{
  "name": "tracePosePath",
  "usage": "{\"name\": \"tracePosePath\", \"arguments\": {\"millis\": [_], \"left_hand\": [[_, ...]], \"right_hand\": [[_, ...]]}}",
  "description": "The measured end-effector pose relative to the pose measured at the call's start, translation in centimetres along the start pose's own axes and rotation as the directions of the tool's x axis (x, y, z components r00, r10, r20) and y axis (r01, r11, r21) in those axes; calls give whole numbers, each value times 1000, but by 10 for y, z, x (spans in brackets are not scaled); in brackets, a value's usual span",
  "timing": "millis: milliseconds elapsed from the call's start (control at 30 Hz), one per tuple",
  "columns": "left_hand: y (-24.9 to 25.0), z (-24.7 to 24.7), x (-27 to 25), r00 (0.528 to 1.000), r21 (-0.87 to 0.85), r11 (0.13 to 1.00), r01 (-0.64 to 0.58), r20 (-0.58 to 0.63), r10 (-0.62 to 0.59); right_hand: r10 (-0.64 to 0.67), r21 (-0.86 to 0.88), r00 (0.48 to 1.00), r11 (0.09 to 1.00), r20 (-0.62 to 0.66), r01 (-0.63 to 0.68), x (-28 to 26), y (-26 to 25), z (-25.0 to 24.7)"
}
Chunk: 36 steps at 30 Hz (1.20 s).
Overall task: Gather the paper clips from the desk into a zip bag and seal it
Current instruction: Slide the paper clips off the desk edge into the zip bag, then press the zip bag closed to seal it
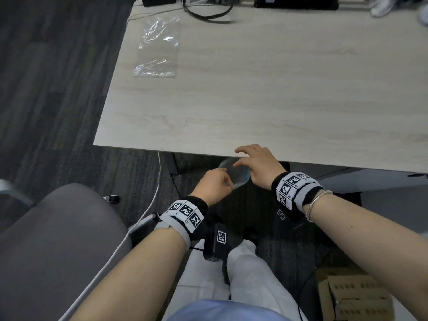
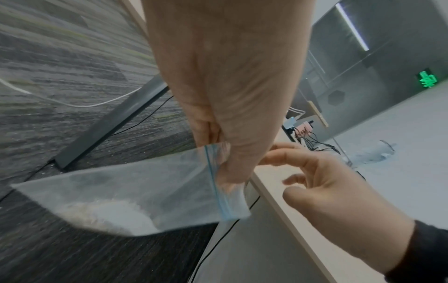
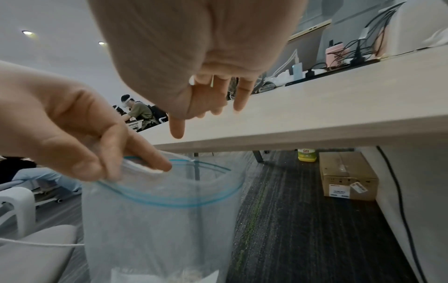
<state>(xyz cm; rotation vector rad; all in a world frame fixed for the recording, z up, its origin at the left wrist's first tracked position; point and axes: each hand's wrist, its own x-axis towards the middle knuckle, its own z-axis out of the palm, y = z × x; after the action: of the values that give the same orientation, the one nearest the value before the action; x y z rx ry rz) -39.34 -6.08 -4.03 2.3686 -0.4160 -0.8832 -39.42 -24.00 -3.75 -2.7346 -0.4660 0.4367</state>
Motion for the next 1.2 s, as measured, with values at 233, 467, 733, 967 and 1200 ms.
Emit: {"name": "tracePosePath", "arguments": {"millis": [233, 467, 733, 967, 1200], "left_hand": [[45, -15, 1, 994, 34, 999, -23, 110, 19], [104, -33, 1, 987, 52, 994, -101, 132, 93], [171, -70, 7, 976, 121, 978, -168, 161, 148], [212, -106, 7, 975, 127, 967, -221, -2, 223], [224, -145, 11, 927, 135, 947, -293, -201, 316]], "right_hand": [[70, -14, 993, 998, 93, -69, -50, 33, -23], [135, 13, 973, 990, 188, -140, -86, 61, -53], [243, 234, 969, 941, 33, -244, -122, 79, -107], [293, 338, 947, 911, -129, -236, -141, 88, -155], [277, 327, 887, 932, -370, -155, -131, 101, -197]]}}
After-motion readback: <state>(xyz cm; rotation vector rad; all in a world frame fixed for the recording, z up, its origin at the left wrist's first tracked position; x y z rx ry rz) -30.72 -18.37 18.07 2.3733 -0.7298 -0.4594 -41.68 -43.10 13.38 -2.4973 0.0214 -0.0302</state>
